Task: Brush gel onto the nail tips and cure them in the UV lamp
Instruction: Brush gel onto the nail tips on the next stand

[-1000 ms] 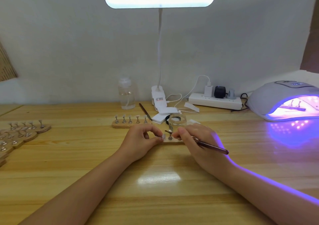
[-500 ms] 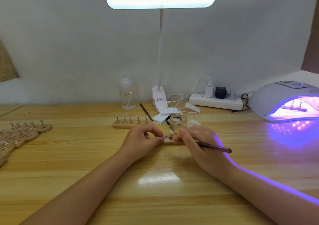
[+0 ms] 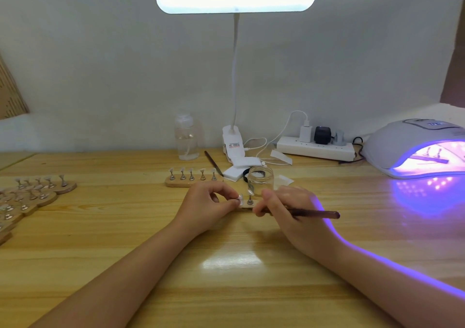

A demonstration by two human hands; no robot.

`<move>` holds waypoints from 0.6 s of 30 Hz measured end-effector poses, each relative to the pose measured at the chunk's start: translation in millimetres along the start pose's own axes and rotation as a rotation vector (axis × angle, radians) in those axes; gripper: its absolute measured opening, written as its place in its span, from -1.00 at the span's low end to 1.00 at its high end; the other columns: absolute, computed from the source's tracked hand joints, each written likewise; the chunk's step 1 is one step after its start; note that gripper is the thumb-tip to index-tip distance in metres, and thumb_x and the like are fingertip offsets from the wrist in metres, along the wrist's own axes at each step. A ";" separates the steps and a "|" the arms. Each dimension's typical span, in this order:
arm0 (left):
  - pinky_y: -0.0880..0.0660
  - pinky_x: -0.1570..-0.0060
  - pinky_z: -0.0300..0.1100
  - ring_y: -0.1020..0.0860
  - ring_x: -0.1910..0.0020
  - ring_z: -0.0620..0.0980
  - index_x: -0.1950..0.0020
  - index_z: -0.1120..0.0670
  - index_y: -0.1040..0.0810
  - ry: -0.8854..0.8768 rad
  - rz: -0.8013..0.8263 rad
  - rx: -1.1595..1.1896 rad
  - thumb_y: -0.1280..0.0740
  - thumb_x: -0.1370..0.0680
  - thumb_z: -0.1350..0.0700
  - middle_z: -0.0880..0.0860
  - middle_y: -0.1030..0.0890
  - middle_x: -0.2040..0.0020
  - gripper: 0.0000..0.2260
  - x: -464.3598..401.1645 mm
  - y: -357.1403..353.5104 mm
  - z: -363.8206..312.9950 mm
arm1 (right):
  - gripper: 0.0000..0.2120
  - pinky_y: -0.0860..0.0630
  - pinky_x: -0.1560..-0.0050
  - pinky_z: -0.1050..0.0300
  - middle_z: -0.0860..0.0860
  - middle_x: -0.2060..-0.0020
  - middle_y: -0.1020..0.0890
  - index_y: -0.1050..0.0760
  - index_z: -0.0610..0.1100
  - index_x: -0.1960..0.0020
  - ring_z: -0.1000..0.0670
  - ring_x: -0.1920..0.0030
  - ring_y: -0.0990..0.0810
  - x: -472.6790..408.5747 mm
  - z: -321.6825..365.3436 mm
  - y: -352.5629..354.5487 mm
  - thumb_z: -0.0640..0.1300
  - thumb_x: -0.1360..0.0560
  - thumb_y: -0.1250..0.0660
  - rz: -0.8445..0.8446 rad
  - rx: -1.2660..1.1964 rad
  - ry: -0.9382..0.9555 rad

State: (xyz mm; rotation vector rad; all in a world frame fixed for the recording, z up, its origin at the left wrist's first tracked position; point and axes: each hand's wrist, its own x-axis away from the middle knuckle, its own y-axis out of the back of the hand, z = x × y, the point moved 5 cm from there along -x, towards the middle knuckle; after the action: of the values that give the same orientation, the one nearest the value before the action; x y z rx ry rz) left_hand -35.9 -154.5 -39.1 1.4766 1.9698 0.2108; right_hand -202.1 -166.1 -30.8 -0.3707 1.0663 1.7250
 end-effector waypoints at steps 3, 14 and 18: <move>-0.27 0.48 -0.48 -0.35 0.54 -0.25 0.34 -0.09 -0.57 0.000 0.000 -0.001 -0.48 -0.36 0.21 -0.28 -0.53 0.47 -0.78 0.0 -0.1 -0.1 | -0.60 -0.41 0.15 0.41 0.27 0.29 -0.61 -0.65 -0.01 0.16 0.28 0.17 -0.57 -1.6 0.7 1.3 0.13 -0.50 -0.09 -0.019 0.033 0.002; -0.25 0.49 -0.47 -0.34 0.56 -0.22 0.31 -0.04 -0.59 -0.017 0.021 -0.004 -0.46 -0.38 0.22 -0.30 -0.46 0.56 -0.83 2.2 0.3 -5.5 | -0.63 -0.42 0.19 0.41 0.15 0.34 -0.65 -0.63 0.00 0.24 0.24 0.26 -0.59 0.3 -0.4 -0.5 0.10 -0.52 -0.12 0.018 -0.048 -0.019; -0.26 0.48 -0.46 -0.34 0.53 -0.22 0.31 -0.06 -0.59 -0.019 0.022 -0.002 -0.47 -0.38 0.20 -0.31 -0.47 0.54 -0.83 2.4 0.9 -4.9 | -0.67 -0.45 0.13 0.34 0.20 0.28 -0.64 -0.64 -0.02 0.16 0.24 0.17 -0.58 -0.5 -0.9 2.7 0.08 -0.53 -0.16 -0.026 0.013 -0.020</move>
State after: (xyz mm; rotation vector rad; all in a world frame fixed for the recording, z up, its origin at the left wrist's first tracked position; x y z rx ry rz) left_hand -38.4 -150.8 -35.9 1.4944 1.9391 0.2074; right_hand -204.4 -167.3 -29.7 -0.3566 1.0535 1.6942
